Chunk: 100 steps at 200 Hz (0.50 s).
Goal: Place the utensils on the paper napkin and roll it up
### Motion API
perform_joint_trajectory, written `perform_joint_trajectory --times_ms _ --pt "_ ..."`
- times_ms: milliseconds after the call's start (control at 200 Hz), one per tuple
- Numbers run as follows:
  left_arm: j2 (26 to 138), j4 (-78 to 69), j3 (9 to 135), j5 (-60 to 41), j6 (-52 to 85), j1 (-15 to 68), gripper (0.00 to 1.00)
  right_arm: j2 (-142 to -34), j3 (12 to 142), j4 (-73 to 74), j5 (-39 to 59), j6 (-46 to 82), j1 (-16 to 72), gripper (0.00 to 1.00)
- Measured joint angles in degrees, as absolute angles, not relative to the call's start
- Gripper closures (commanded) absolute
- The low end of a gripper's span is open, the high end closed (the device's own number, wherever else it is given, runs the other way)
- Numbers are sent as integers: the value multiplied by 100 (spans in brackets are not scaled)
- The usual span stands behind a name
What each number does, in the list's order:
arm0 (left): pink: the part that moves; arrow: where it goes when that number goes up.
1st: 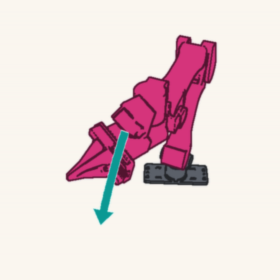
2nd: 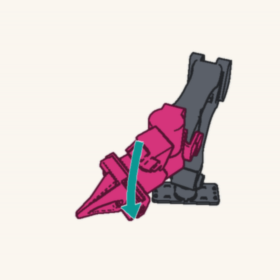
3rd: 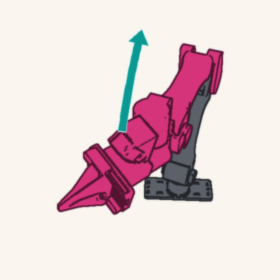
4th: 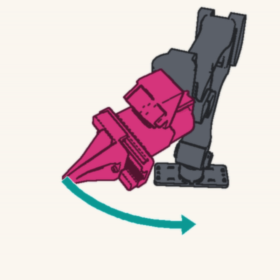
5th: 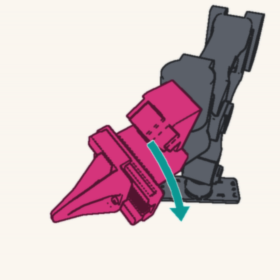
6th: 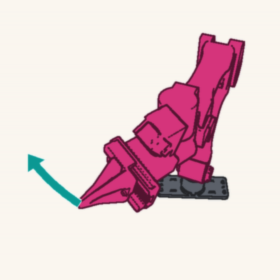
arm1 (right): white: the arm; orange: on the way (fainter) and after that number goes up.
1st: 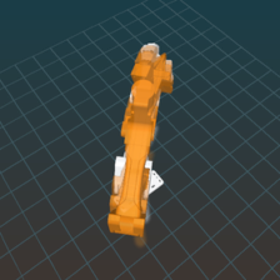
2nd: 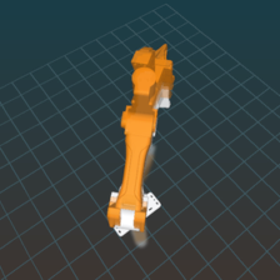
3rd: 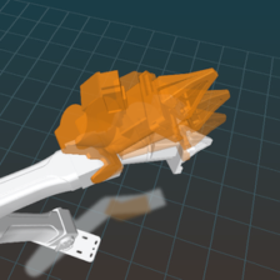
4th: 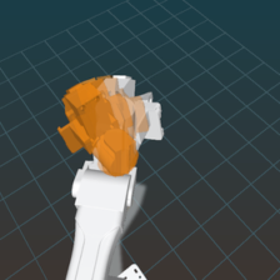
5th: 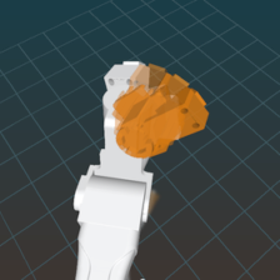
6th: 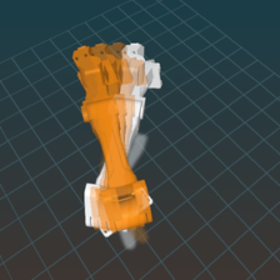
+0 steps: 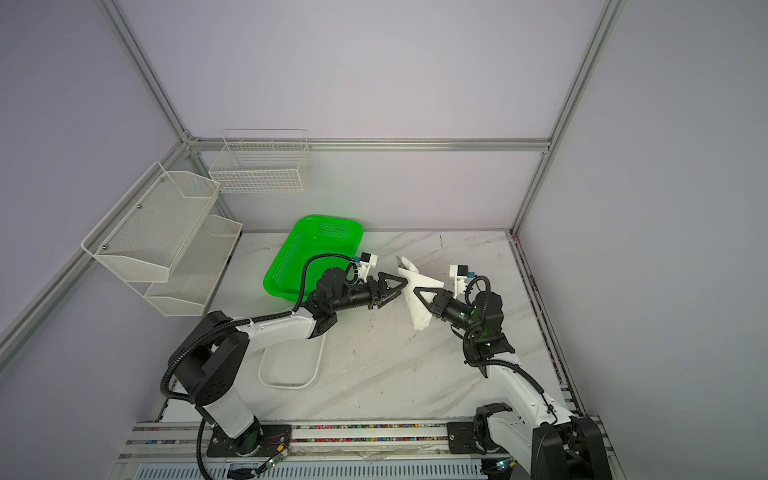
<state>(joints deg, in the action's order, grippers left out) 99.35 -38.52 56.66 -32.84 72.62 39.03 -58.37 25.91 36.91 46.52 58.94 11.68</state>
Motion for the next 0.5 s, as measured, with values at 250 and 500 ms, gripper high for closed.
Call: perform_joint_trajectory --times_ms 250,500 --pt "10368 -4737 5686 -3575 7771 3948 16 -5837 2591 3931 4748 6156 1175 97" --pt "10521 -5677 5732 -3793 8224 4027 17 -5837 2591 4270 4788 6447 1190 97"
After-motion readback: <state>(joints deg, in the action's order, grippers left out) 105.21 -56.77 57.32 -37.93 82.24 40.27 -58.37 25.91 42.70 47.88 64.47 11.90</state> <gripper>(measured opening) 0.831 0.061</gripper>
